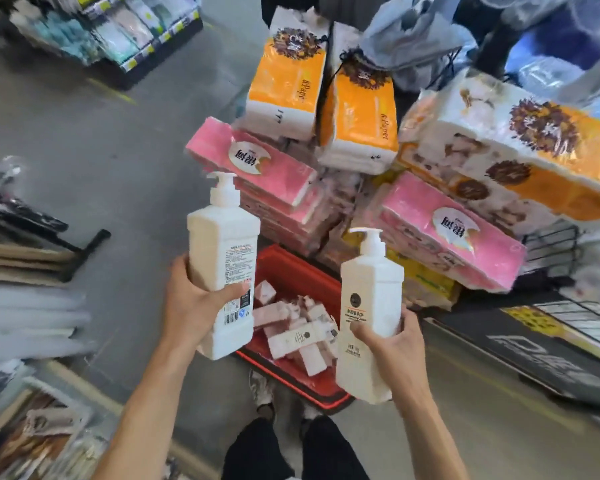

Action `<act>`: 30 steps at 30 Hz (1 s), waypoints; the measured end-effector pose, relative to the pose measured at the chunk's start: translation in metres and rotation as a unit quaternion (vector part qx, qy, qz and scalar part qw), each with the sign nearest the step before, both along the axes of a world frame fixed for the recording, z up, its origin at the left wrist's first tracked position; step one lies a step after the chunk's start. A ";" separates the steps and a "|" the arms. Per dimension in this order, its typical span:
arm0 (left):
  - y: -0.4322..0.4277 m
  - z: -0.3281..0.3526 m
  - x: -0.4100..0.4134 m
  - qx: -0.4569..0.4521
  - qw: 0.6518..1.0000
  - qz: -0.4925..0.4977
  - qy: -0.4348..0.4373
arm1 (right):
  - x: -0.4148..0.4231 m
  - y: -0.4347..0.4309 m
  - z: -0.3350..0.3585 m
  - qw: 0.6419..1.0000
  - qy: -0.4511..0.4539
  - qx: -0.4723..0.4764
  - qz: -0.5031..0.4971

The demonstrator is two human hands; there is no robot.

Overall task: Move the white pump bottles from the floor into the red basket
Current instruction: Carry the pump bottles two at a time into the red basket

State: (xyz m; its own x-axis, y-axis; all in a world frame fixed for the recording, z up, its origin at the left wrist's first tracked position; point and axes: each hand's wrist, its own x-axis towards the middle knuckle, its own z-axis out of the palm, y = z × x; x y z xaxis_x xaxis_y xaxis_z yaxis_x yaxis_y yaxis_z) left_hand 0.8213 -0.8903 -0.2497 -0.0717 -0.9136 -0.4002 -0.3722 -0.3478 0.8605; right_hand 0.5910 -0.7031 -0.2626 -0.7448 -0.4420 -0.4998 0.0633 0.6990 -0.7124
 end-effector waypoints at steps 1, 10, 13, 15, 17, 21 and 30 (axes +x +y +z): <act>-0.006 -0.010 -0.005 0.003 1.000 -0.019 -0.001 | 0.000 0.007 -0.010 1.000 -0.008 0.009 -0.020; -0.019 -0.131 -0.035 0.039 0.993 -0.091 -0.068 | -0.006 0.044 -0.148 0.974 -0.095 0.078 -0.188; -0.026 -0.181 -0.037 0.052 0.989 -0.099 -0.099 | -0.007 0.035 -0.206 0.966 -0.109 0.087 -0.219; -0.029 -0.218 -0.041 0.059 0.985 -0.113 -0.119 | -0.007 0.028 -0.249 0.957 -0.126 0.099 -0.240; -0.033 -0.252 -0.053 0.064 0.978 -0.141 -0.143 | -0.007 0.020 -0.292 0.952 -0.137 0.117 -0.249; -0.039 -0.329 -0.077 0.068 0.951 -0.224 -0.200 | -0.008 0.007 -0.370 0.941 -0.148 0.181 -0.244; -0.034 -0.455 -0.130 0.029 0.841 -0.423 -0.337 | -0.006 0.015 -0.480 0.922 -0.154 0.267 -0.233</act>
